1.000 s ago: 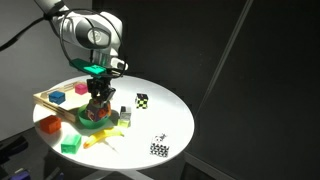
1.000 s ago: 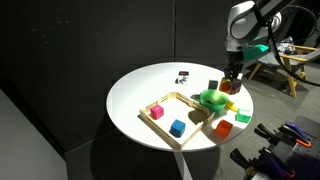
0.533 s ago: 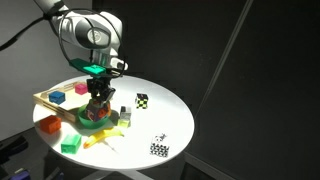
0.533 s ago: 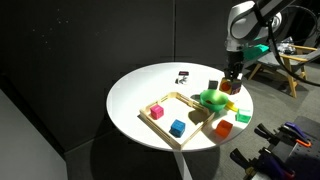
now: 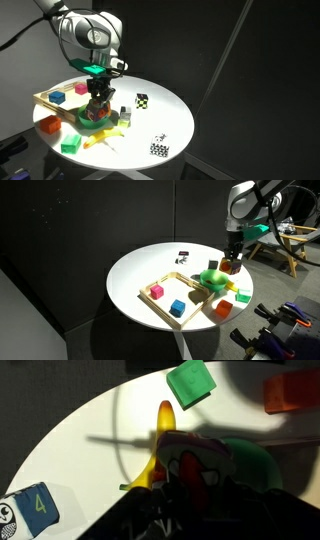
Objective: Move the orange cube from the tray to the table
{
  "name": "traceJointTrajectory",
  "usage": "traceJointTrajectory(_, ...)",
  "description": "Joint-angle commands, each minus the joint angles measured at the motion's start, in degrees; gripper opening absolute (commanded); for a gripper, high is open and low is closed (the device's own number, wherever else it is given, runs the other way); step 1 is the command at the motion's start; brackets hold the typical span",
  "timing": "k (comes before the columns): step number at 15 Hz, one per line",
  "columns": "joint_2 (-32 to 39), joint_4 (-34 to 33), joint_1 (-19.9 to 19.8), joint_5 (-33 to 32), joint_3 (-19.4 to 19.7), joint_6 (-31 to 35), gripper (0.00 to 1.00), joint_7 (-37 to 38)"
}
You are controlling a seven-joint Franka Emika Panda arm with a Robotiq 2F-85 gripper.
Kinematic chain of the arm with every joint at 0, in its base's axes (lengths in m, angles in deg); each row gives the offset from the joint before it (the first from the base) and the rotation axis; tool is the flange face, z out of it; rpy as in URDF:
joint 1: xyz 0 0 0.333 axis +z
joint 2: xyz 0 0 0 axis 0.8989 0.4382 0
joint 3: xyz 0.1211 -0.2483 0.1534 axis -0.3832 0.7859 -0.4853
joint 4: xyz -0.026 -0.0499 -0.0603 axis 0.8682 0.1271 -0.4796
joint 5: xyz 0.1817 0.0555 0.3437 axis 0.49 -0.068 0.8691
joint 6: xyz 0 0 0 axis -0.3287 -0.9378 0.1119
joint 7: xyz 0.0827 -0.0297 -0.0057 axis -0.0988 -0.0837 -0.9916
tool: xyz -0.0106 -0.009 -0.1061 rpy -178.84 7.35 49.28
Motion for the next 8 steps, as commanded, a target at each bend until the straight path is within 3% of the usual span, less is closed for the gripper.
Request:
traceJointTrajectory(1, 0.0, -0.1, -0.4, -0.1, -0.4, -0.1, 0.16, 0.1)
traceJointTrajectory(8, 0.5, -1.0, -1.8, 0.6, 1.0, -0.4, 0.16, -0.3)
